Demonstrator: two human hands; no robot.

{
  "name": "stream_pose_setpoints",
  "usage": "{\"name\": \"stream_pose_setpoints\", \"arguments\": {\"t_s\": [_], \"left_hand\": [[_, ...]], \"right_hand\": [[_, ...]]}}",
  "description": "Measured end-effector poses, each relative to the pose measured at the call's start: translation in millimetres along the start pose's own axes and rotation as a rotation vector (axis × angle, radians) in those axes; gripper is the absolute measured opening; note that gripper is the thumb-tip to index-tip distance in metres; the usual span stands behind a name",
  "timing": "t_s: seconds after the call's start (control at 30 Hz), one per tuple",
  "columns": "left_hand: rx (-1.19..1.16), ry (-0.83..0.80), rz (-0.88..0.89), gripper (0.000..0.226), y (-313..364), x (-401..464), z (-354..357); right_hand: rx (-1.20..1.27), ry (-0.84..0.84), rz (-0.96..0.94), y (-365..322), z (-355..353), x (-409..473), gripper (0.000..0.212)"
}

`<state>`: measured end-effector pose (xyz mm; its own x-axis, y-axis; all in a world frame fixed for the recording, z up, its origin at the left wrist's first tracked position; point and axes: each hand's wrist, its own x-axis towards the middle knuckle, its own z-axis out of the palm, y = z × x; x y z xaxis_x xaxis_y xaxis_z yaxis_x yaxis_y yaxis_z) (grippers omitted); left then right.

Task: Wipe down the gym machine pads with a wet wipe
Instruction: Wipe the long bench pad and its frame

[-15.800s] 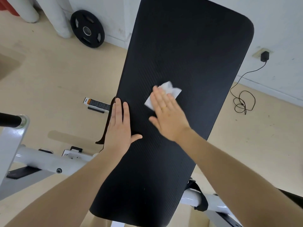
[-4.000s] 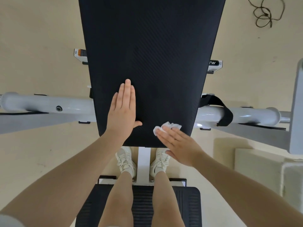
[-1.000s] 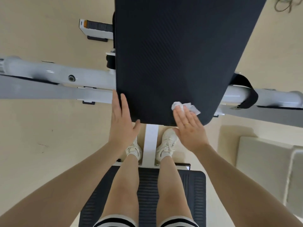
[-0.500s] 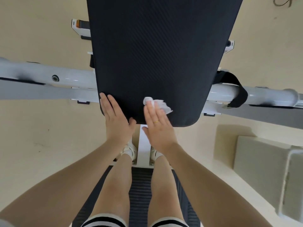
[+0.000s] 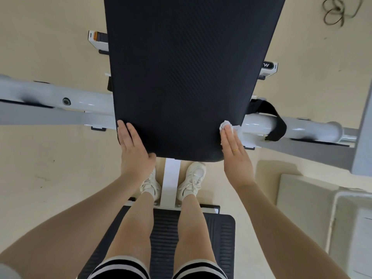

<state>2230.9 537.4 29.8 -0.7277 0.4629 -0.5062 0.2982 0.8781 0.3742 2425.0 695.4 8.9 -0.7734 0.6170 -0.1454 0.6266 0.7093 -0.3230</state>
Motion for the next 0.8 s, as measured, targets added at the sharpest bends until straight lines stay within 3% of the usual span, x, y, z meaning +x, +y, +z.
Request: {"name": "stream_pose_setpoints", "arguments": {"t_s": [0.17, 0.3, 0.47, 0.57, 0.67, 0.8], "left_hand": [[0.116, -0.104, -0.035, 0.084, 7.9, -3.3, -41.2], [0.144, -0.146, -0.12, 0.075, 28.7, -4.5, -94.5], [0.053, -0.061, -0.14, 0.065, 57.4, -14.8, -155.5], [0.002, -0.017, -0.133, 0.063, 66.1, -18.8, -176.9], [-0.143, 0.007, -0.155, 0.063, 66.4, -11.5, -184.5], [-0.373, 0.033, -0.127, 0.06, 62.2, 6.1, -183.1]], "right_hand": [[0.216, -0.075, 0.028, -40.4, -66.1, 37.1, 0.039], [0.314, -0.11, -0.039, -78.4, -132.5, 66.7, 0.039], [0.319, -0.155, -0.106, -102.0, -198.8, 101.4, 0.029], [0.234, -0.134, -0.194, -116.7, -224.0, 119.6, 0.019], [0.025, -0.044, -0.455, -137.8, -232.8, 140.9, 0.007], [-0.229, -0.051, -0.725, -177.6, -220.1, 173.6, 0.029]]}}
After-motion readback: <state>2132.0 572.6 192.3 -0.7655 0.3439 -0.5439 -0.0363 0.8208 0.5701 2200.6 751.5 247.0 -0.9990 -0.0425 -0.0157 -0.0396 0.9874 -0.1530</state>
